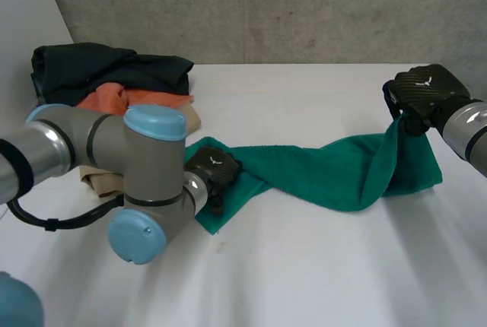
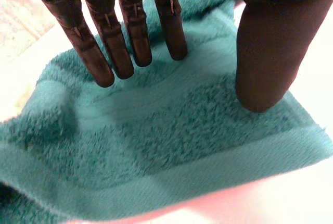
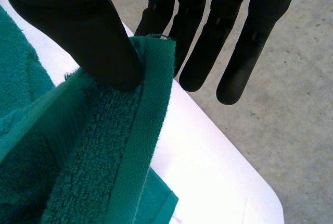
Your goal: Fold the laundry.
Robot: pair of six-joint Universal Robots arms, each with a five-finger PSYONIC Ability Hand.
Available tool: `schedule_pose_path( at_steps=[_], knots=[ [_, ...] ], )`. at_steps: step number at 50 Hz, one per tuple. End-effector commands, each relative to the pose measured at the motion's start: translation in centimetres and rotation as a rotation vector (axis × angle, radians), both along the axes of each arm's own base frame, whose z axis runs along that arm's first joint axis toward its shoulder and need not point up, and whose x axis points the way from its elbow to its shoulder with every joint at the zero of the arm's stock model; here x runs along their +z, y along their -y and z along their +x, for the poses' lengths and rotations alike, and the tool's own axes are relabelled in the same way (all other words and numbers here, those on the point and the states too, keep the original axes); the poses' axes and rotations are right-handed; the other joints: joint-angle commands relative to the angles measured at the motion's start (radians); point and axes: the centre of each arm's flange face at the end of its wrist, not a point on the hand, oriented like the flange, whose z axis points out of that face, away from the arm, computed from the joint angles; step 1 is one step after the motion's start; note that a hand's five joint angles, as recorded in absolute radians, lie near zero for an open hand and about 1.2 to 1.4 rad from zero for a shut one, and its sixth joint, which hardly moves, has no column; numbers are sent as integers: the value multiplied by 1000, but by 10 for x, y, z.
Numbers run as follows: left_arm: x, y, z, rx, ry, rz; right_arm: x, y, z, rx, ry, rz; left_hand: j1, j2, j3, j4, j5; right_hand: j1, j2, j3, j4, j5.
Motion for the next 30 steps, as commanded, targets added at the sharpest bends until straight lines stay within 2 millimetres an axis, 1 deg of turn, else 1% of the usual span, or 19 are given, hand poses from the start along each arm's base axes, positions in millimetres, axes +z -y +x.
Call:
schedule_pose_path(
  at_steps=[1, 3, 8, 12, 16, 20, 23, 24, 26, 27, 28, 30],
  knots=[
    [-8, 9, 0, 26, 35, -32, -2, 0, 0, 1, -3, 4, 87, 91, 88, 98, 103, 248, 217, 207, 200, 225],
    [-10, 9, 0, 24, 41, -30, -2, 0, 0, 1, -3, 4, 105, 109, 106, 115, 120, 248, 217, 207, 200, 225],
    [-9, 15, -1, 36, 39, -69, -2, 0, 1, 2, -3, 4, 451, 454, 451, 461, 466, 248, 217, 207, 200, 225],
    [-8, 20, -1, 46, 30, -92, -3, -1, 1, 4, -3, 5, 671, 675, 672, 681, 686, 248, 217, 207, 200, 225],
    [-7, 21, 0, 48, 31, -95, -3, -1, 2, 4, -5, 8, 803, 807, 804, 814, 818, 248, 217, 207, 200, 225],
    [-2, 24, 2, 60, 24, -103, -2, -1, 1, -2, -6, 6, 803, 807, 804, 814, 819, 248, 217, 207, 200, 225],
    [13, 26, 6, 67, 2, -119, 2, 0, -1, -10, -4, -8, 803, 807, 804, 814, 819, 248, 217, 207, 200, 225],
    [30, 27, 9, 74, -26, -140, 8, 0, -3, -17, -3, -23, 803, 807, 804, 814, 819, 248, 217, 207, 200, 225],
    [52, 27, 13, 81, -60, -168, 18, 2, -9, -36, -1, -47, 803, 807, 804, 814, 819, 248, 217, 207, 200, 225],
    [64, 27, 16, 86, -80, -184, 31, 4, -16, -60, 3, -76, 803, 807, 804, 814, 819, 248, 217, 207, 200, 225],
    [92, 24, 23, 94, -122, -218, 39, 4, -20, -73, 8, -89, 803, 807, 804, 814, 819, 248, 217, 207, 200, 225],
    [121, 21, 32, 106, -167, -257, 55, 3, -28, -95, 13, -116, 803, 807, 804, 814, 819, 248, 217, 207, 200, 225]
  ],
)
